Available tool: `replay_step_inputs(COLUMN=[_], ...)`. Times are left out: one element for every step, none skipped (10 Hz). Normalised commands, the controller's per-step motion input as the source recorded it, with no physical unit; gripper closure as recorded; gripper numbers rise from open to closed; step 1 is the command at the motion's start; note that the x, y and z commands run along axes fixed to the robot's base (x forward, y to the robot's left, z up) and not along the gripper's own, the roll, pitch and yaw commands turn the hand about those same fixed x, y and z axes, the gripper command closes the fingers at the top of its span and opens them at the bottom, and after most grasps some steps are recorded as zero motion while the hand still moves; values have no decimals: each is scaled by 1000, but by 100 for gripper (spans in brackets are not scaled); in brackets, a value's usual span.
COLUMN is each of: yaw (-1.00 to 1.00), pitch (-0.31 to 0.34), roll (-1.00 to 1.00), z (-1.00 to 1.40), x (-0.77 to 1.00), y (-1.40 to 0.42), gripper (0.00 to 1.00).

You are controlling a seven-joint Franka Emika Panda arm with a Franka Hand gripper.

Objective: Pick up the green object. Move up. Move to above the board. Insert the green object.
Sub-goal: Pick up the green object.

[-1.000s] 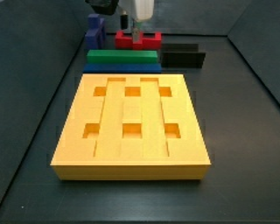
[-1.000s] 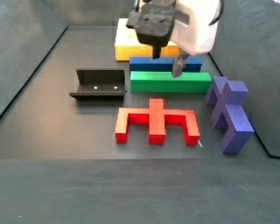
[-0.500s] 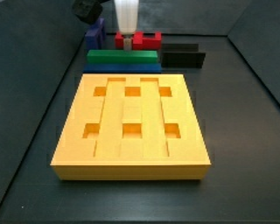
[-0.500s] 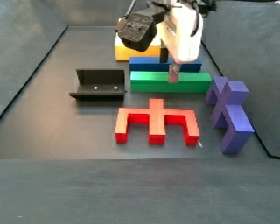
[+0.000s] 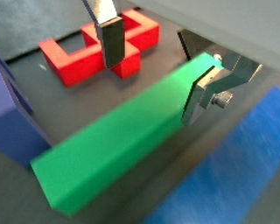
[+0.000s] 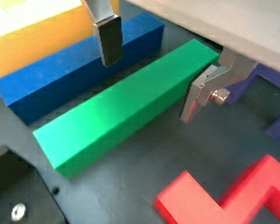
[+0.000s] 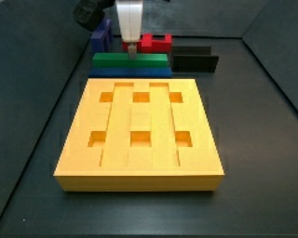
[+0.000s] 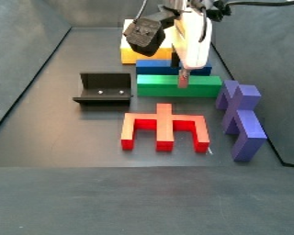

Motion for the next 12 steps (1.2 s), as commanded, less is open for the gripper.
replay_step_inputs(yaw=[-49, -100, -71, 0, 0, 0, -11, -14, -17, -26, 0, 0], pitch=[0, 0, 0, 0, 0, 0, 0, 0, 0, 0, 0, 0], roll=[-169, -127, -93, -27, 0, 0, 0, 0, 0, 0, 0, 0], z=[-460, -426, -137, -131, -200, -194, -189, -191, -169, -171, -137, -63], x=[0, 0, -149, 0, 0, 0, 0, 0, -17, -66, -43, 0], y=[0, 0, 309, 120, 71, 0, 0, 0, 0, 0, 0, 0], gripper=[0, 0, 0, 0, 0, 0, 0, 0, 0, 0, 0, 0])
